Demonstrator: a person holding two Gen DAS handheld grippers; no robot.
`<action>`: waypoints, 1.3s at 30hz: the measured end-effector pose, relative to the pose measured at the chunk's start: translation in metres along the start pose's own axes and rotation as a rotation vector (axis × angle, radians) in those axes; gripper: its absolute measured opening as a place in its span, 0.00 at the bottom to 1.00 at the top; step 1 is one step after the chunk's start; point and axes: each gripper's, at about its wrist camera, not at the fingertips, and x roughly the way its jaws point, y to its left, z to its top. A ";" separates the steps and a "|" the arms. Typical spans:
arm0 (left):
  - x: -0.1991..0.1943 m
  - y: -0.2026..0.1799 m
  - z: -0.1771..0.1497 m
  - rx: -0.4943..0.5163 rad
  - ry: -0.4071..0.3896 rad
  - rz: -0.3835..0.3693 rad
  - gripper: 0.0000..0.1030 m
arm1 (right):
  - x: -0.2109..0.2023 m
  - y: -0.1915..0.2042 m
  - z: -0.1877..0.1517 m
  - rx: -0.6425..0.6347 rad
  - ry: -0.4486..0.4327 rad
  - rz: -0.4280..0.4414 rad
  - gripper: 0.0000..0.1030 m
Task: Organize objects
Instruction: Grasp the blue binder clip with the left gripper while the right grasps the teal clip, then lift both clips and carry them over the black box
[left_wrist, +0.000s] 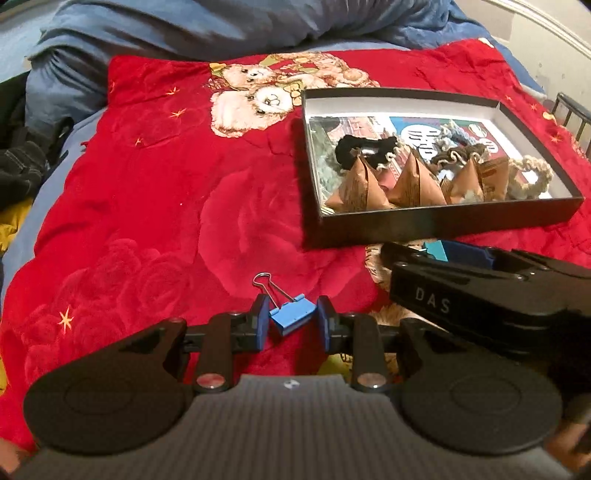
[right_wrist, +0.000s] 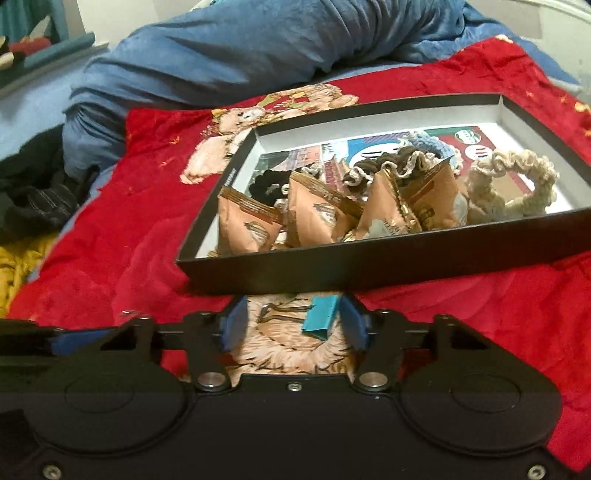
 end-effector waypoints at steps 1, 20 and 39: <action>-0.002 0.000 -0.001 0.000 -0.007 0.002 0.31 | 0.001 0.002 -0.001 -0.016 -0.001 -0.011 0.45; -0.016 -0.006 -0.004 0.031 -0.127 0.052 0.31 | -0.022 -0.002 -0.001 0.052 -0.043 0.055 0.15; -0.047 -0.002 0.005 0.017 -0.344 -0.054 0.30 | -0.099 -0.040 0.025 0.264 -0.243 0.182 0.15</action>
